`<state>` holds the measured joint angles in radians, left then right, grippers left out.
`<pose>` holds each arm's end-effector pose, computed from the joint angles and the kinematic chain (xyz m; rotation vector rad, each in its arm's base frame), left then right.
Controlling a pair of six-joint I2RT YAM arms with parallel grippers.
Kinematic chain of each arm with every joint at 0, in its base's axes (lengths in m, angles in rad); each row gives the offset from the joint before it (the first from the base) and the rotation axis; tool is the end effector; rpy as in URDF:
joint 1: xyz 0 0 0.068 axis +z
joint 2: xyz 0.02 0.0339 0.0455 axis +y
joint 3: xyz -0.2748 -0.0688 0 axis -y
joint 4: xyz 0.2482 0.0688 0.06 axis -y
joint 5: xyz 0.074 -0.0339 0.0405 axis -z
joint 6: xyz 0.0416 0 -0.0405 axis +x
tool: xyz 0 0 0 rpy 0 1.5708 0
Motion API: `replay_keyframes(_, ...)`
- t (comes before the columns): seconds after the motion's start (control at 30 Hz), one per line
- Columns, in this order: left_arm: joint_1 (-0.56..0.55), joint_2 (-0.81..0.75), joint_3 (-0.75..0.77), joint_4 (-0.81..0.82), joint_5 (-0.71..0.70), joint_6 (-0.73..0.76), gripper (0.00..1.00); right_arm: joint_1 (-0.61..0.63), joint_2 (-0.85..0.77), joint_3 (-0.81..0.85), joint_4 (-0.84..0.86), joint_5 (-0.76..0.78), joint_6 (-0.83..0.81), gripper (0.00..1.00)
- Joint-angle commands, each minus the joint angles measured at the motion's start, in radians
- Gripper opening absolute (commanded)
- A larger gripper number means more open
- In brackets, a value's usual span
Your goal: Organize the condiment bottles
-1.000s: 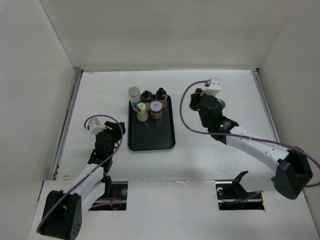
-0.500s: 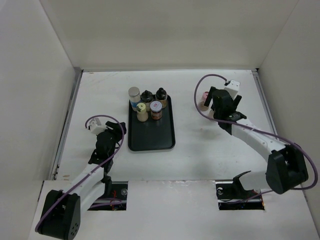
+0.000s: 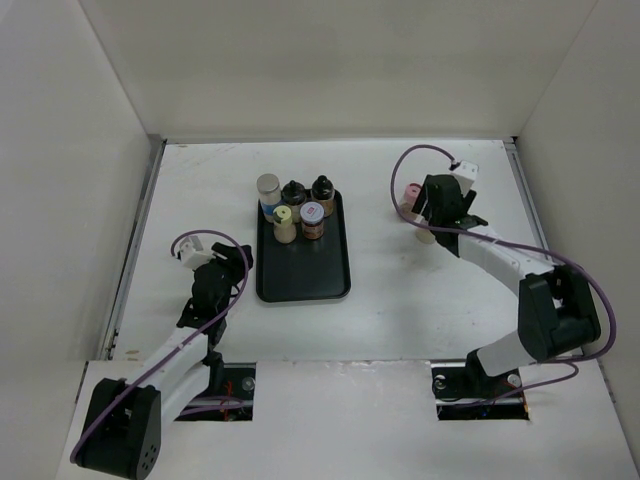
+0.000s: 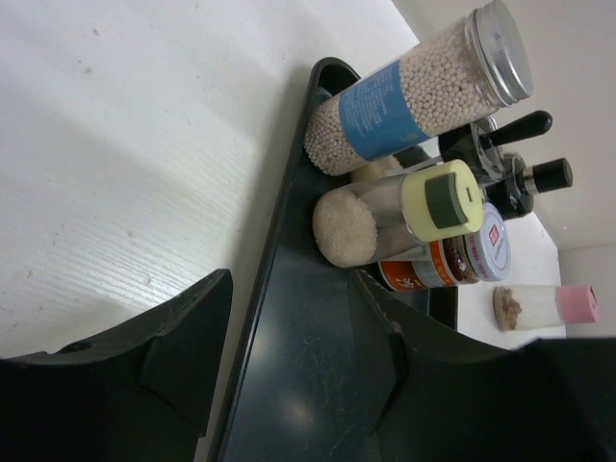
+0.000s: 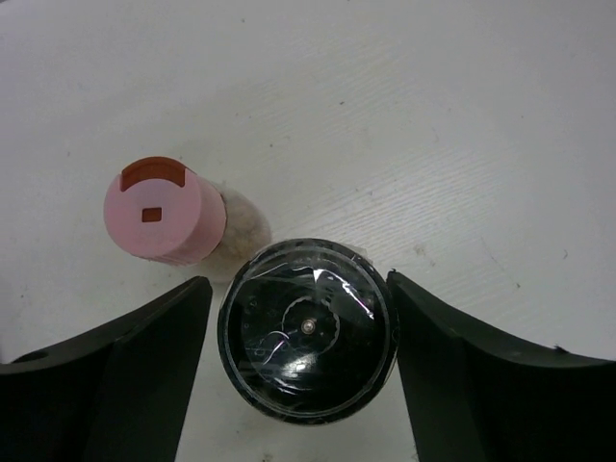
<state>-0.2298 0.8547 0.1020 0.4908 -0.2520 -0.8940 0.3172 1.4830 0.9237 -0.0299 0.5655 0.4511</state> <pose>0.1700 -0.0291 0.1653 -0.7740 1.6921 -0.5585 0.3194 0.0814 0.2458 0.4520 2.0120 -0.1408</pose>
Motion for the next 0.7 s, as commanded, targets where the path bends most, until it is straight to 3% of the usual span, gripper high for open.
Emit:
replay_keyframes(0.0, 0.007, -0.008, 0.016, 0.051, 0.01, -0.003, 0.49, -0.01, 0.01, 0.043, 0.065, -0.024, 0.021, 0.76)
replay_keyframes(0.27, 0.008, -0.017, 0.013, 0.048, 0.01, -0.002, 0.49, 0.012, -0.041, -0.002, 0.082, -0.026, 0.052, 0.48)
replay_keyframes(0.53, 0.016, -0.057, 0.004, 0.035, 0.0, 0.001, 0.49, 0.269, -0.2, -0.033, 0.076, 0.102, -0.049, 0.47)
replay_keyframes(0.67, 0.024, -0.077, 0.007, 0.023, -0.029, 0.006, 0.49, 0.407, -0.23, -0.007, 0.071, 0.085, -0.077, 0.47)
